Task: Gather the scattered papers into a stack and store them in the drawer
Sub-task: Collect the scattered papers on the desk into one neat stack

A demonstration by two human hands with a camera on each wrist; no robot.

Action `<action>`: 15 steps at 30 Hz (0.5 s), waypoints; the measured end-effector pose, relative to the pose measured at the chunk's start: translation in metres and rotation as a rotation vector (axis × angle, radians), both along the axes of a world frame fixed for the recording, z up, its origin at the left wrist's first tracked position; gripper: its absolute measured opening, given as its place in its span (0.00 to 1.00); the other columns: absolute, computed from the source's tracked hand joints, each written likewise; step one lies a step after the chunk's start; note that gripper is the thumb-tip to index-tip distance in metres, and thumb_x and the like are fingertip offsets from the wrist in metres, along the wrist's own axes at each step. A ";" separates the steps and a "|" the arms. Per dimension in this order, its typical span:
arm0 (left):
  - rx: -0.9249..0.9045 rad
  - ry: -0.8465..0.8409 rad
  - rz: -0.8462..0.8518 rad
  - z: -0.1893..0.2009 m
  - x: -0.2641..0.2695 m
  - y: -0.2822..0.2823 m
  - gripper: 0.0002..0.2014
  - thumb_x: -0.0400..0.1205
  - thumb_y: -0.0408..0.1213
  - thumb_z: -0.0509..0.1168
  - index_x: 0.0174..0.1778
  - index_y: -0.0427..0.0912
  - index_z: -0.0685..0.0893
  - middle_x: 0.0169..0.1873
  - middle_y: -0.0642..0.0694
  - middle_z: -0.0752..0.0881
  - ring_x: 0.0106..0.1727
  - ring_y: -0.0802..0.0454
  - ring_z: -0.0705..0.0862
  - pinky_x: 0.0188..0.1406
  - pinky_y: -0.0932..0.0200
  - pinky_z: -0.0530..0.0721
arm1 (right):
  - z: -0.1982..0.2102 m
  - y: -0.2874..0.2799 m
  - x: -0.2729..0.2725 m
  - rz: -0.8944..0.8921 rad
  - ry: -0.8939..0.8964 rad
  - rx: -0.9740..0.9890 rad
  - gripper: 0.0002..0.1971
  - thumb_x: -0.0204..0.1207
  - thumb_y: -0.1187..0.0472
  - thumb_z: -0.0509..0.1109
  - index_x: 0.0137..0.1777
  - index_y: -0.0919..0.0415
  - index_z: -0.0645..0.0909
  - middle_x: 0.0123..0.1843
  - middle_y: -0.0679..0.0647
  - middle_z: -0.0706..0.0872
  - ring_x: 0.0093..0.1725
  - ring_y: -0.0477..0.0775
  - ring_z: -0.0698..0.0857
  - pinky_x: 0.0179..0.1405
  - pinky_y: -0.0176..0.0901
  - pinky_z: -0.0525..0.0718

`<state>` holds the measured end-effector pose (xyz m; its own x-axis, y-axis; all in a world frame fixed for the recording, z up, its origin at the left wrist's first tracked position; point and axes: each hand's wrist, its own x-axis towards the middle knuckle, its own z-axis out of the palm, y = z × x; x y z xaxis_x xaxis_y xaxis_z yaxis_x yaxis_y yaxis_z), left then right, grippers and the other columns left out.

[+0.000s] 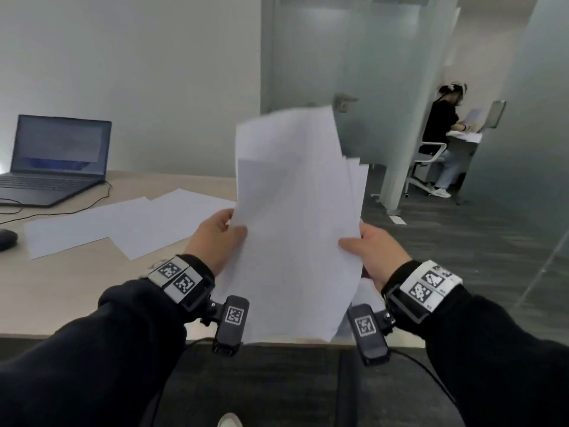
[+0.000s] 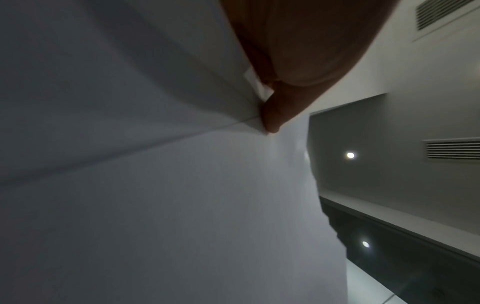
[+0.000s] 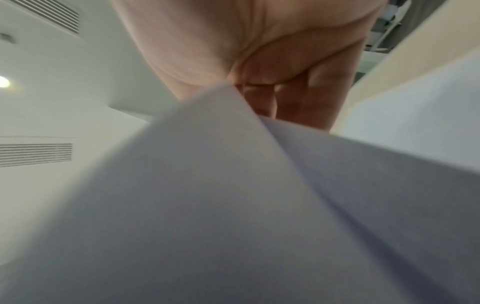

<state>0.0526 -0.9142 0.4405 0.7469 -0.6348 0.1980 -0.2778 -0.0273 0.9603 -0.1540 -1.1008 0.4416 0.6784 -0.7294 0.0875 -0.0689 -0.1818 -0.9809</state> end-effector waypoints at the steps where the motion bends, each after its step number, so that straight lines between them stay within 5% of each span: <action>1: -0.052 -0.029 0.023 0.008 0.002 -0.002 0.12 0.79 0.37 0.65 0.53 0.57 0.87 0.43 0.53 0.94 0.43 0.49 0.93 0.52 0.47 0.90 | 0.010 -0.003 0.005 -0.015 -0.034 -0.042 0.09 0.81 0.69 0.68 0.50 0.55 0.87 0.49 0.56 0.94 0.47 0.59 0.93 0.47 0.54 0.91; 6: -0.234 -0.045 0.090 0.029 0.009 -0.009 0.09 0.82 0.35 0.64 0.53 0.52 0.86 0.45 0.50 0.93 0.46 0.48 0.92 0.50 0.49 0.89 | 0.035 0.000 0.031 -0.089 -0.180 -0.116 0.05 0.74 0.62 0.73 0.45 0.52 0.89 0.46 0.51 0.95 0.52 0.63 0.93 0.59 0.64 0.89; 10: -0.260 0.039 0.092 0.017 0.010 -0.011 0.07 0.80 0.39 0.65 0.47 0.55 0.86 0.44 0.49 0.93 0.47 0.45 0.92 0.51 0.45 0.89 | 0.016 0.003 0.044 -0.119 -0.191 -0.051 0.12 0.67 0.52 0.77 0.47 0.56 0.88 0.51 0.60 0.93 0.53 0.70 0.91 0.60 0.71 0.86; 15: -0.225 0.040 0.072 -0.002 0.004 -0.012 0.07 0.81 0.43 0.69 0.54 0.52 0.85 0.47 0.52 0.92 0.48 0.51 0.91 0.48 0.51 0.88 | -0.009 0.013 0.045 -0.094 -0.224 0.023 0.11 0.74 0.55 0.78 0.55 0.55 0.90 0.51 0.50 0.95 0.53 0.55 0.93 0.61 0.57 0.88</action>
